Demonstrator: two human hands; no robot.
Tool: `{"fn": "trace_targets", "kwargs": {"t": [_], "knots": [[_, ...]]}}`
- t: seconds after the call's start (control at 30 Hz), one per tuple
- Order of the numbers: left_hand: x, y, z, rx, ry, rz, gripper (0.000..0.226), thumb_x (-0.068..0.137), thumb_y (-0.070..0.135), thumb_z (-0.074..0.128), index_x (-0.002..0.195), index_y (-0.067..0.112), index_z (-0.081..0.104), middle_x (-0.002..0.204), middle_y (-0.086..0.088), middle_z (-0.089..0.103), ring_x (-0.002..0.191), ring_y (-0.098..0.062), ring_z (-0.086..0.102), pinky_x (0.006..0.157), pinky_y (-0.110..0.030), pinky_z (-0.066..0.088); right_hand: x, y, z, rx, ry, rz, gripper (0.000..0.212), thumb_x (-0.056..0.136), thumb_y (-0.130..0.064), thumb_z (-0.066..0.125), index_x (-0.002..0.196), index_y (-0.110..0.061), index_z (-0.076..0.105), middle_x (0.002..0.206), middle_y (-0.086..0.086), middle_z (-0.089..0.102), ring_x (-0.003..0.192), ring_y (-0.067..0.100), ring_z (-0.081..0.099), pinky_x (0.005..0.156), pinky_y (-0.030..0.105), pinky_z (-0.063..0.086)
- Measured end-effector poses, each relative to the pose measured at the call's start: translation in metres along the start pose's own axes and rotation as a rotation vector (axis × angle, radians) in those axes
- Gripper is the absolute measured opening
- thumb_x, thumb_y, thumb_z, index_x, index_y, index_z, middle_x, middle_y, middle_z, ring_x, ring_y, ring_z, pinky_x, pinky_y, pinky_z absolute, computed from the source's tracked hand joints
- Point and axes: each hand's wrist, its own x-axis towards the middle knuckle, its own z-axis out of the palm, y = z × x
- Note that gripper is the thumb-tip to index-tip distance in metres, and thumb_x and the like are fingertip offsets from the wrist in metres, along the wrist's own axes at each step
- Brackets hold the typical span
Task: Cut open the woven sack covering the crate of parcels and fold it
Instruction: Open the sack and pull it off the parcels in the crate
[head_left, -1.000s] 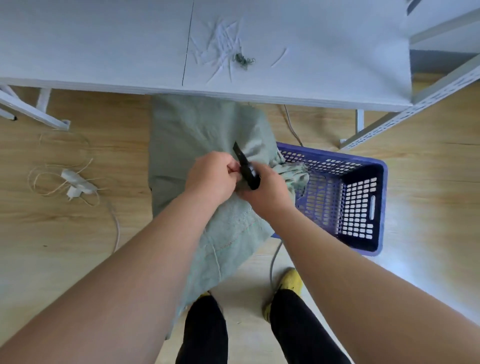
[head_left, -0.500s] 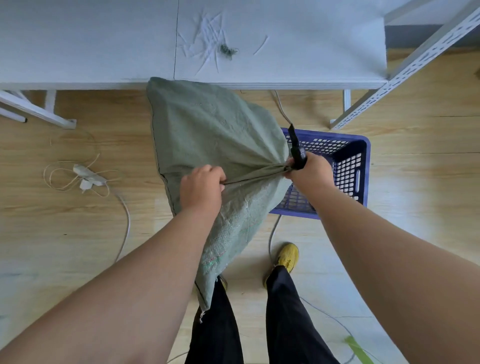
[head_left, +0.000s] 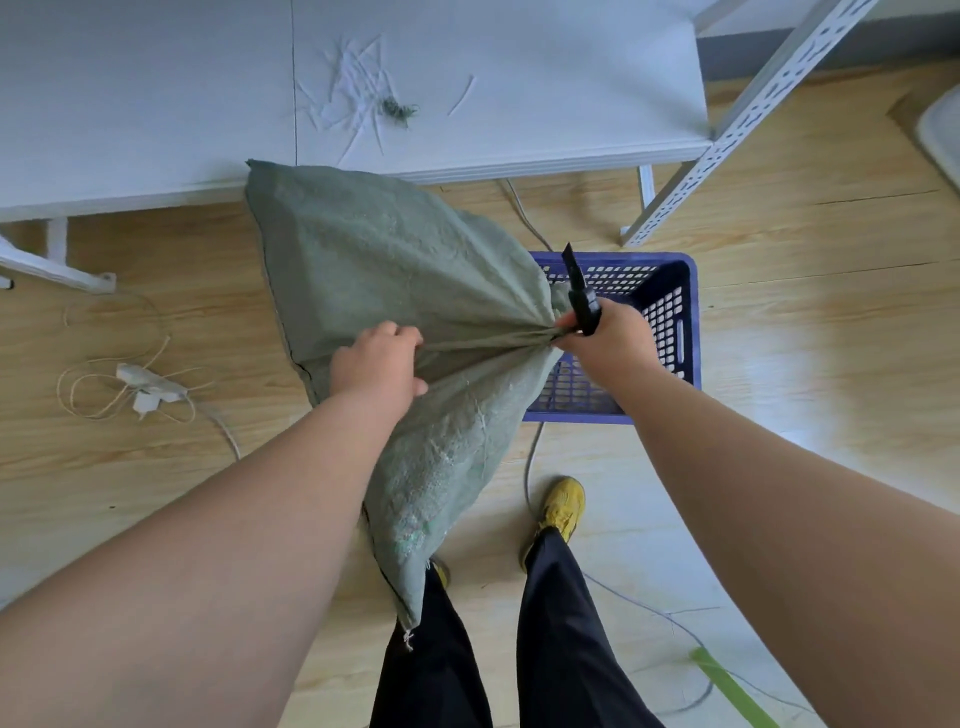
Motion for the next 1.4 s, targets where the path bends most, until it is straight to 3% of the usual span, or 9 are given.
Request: {"fn": "trace_targets", "kwargs": {"t": [0.13, 0.27, 0.37, 0.5, 0.7, 0.97, 1.13, 1.3, 1.4], "knots": [[0.011, 0.004, -0.003, 0.017, 0.056, -0.039, 0.020, 0.093, 0.010, 0.050, 0.107, 0.019, 0.062, 0.113, -0.009, 0.060, 0.103, -0.032, 0.058, 0.072, -0.033, 0.040, 0.002, 0.001, -0.003, 0.007, 0.007, -0.005, 0.011, 0.083, -0.011, 0.070, 0.087, -0.020, 0.068, 0.092, -0.001, 0.069, 0.084, 0.017, 0.060, 0.072, 0.029, 0.045], [0.022, 0.020, -0.022, -0.180, -0.010, -0.128, 0.025, 0.095, 0.024, 0.047, 0.109, 0.014, 0.064, 0.117, -0.014, 0.064, 0.108, -0.035, 0.060, 0.084, -0.034, 0.048, 0.002, 0.003, -0.010, -0.018, 0.083, 0.010, 0.016, 0.085, -0.016, 0.068, 0.099, -0.024, 0.069, 0.100, 0.000, 0.069, 0.086, 0.020, 0.062, 0.069, 0.027, 0.045], [0.032, 0.044, -0.041, -0.667, -0.127, -0.190, 0.027, 0.094, 0.013, 0.047, 0.107, -0.001, 0.065, 0.114, -0.020, 0.066, 0.102, -0.036, 0.065, 0.083, -0.037, 0.057, -0.008, 0.002, -0.012, -0.055, 0.145, -0.027, 0.024, 0.086, -0.023, 0.069, 0.111, -0.024, 0.068, 0.117, 0.004, 0.060, 0.094, 0.021, 0.061, 0.075, 0.027, 0.045], [0.040, 0.084, -0.075, -1.381, -0.205, -0.406, 0.019, 0.096, 0.001, 0.044, 0.111, 0.000, 0.056, 0.102, -0.014, 0.058, 0.079, -0.022, 0.060, 0.049, -0.026, 0.057, -0.035, -0.007, -0.011, -0.037, 0.114, -0.071, 0.018, 0.078, -0.035, 0.075, 0.090, -0.024, 0.067, 0.105, 0.001, 0.056, 0.092, 0.019, 0.056, 0.074, 0.027, 0.040], [0.042, 0.110, -0.141, -1.874, -0.227, -0.505, 0.021, 0.100, 0.003, 0.039, 0.083, 0.005, 0.049, 0.075, -0.005, 0.044, 0.063, -0.013, 0.045, 0.078, -0.031, 0.053, -0.061, -0.014, -0.014, -0.014, 0.135, -0.026, 0.054, 0.063, -0.050, 0.082, 0.097, -0.021, 0.051, 0.101, -0.003, 0.046, 0.079, 0.011, 0.045, 0.063, 0.029, 0.034], [0.013, 0.156, -0.173, -2.021, -0.249, -0.464, 0.013, 0.099, 0.004, 0.045, 0.089, 0.000, 0.054, 0.077, -0.009, 0.052, 0.073, -0.017, 0.055, 0.077, -0.031, 0.054, -0.079, -0.041, -0.047, 0.316, 0.352, -0.016, 0.070, 0.063, -0.063, 0.076, 0.118, -0.029, 0.049, 0.112, -0.013, 0.047, 0.095, 0.003, 0.049, 0.080, 0.025, 0.040], [-0.001, 0.171, -0.167, -1.963, -0.239, -0.433, 0.015, 0.098, 0.003, 0.044, 0.085, 0.002, 0.052, 0.078, -0.008, 0.051, 0.069, -0.015, 0.053, 0.075, -0.035, 0.053, -0.072, -0.046, -0.087, 0.020, 0.370, 0.040, 0.012, 0.086, -0.021, 0.054, 0.098, -0.019, 0.059, 0.093, 0.003, 0.062, 0.083, 0.028, 0.060, 0.072, 0.040, 0.053], [-0.011, 0.178, -0.169, -1.740, -0.180, -0.322, 0.018, 0.096, 0.004, 0.046, 0.081, 0.011, 0.052, 0.072, -0.004, 0.056, 0.064, -0.012, 0.057, 0.053, -0.028, 0.057, -0.062, -0.034, -0.125, -0.028, 0.435, 0.052, 0.018, 0.089, -0.018, 0.055, 0.105, -0.025, 0.059, 0.082, 0.000, 0.055, 0.076, 0.026, 0.048, 0.058, 0.029, 0.038], [-0.014, 0.169, -0.159, -1.603, -0.079, -0.226, 0.013, 0.096, 0.003, 0.048, 0.089, 0.011, 0.054, 0.086, -0.007, 0.063, 0.075, -0.016, 0.063, 0.061, -0.026, 0.056, -0.056, -0.026, -0.140, 0.064, 0.292, -0.004, 0.020, 0.089, -0.020, 0.060, 0.108, -0.024, 0.061, 0.094, 0.001, 0.065, 0.085, 0.025, 0.057, 0.064, 0.032, 0.044]]}}
